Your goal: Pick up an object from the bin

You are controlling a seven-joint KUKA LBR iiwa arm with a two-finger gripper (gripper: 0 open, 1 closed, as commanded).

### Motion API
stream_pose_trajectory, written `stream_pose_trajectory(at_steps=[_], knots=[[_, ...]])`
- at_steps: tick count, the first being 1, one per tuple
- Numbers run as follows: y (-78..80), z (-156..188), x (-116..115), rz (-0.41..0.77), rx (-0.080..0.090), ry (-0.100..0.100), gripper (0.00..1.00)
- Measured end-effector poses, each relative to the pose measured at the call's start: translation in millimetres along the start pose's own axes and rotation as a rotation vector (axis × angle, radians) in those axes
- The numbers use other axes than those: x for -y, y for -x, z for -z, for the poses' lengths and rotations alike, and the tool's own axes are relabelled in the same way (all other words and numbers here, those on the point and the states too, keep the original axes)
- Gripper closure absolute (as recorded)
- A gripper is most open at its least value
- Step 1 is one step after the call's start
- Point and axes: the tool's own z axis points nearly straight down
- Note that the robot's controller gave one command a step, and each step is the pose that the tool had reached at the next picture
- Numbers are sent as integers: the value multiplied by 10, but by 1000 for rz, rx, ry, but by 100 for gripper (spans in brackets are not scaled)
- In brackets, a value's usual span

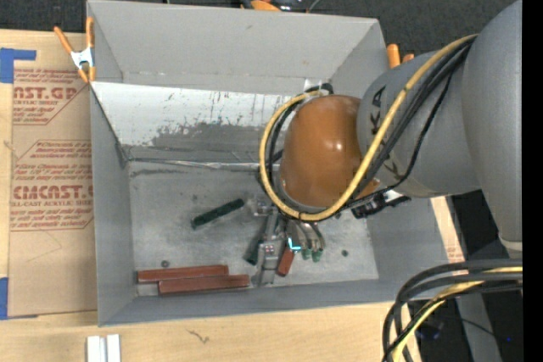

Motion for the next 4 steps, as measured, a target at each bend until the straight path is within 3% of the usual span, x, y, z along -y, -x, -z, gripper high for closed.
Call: stream_pose_trajectory(at_steps=[1, 2, 3, 4], knots=[[626, -607, 171, 98, 8, -1, 0], [1048, -623, -331, 217, 14, 1, 0], [991, 218, 219, 700, 15, -5, 0], [630, -647, 645, 942, 5, -2, 0]])
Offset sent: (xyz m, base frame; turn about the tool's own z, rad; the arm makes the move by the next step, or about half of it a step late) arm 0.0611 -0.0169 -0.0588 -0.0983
